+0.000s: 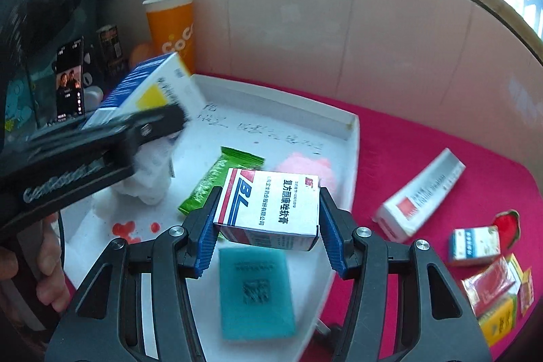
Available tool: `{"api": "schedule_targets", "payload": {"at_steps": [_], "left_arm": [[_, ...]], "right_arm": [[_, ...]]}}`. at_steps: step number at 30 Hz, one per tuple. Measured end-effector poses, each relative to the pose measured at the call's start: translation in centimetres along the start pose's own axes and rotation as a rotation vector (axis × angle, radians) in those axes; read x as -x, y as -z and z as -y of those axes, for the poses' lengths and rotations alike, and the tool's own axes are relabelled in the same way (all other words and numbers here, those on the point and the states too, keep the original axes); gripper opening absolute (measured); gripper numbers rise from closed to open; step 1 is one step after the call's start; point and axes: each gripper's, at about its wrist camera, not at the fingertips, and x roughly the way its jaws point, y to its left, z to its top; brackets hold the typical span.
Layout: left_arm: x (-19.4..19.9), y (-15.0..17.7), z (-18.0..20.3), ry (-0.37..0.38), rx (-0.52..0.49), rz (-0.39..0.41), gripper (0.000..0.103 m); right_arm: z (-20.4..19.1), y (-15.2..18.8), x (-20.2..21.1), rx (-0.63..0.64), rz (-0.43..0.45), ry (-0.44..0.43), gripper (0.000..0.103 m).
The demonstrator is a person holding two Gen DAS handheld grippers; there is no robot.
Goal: Organize objects
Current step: 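Release the blue box with the left gripper while the right releases the BL box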
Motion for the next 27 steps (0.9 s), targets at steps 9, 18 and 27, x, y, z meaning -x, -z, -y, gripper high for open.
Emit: {"api": "schedule_targets", "payload": {"at_steps": [9,18,27], "left_arm": [[3.0,0.9,0.2,-0.069,0.036,0.131,0.091],[9.5,6.8,3.3,-0.061,0.025,0.344,0.091],[8.3,10.6,7.3,-0.025,-0.126,0.313,0.091]], "right_arm": [[-2.3,0.4,1.4,0.103,0.105,0.052,0.089],[0.3,4.1,6.8,0.039,0.276,0.14,0.089],[4.4,9.5,9.1,-0.017,0.313,0.291,0.092]]}}
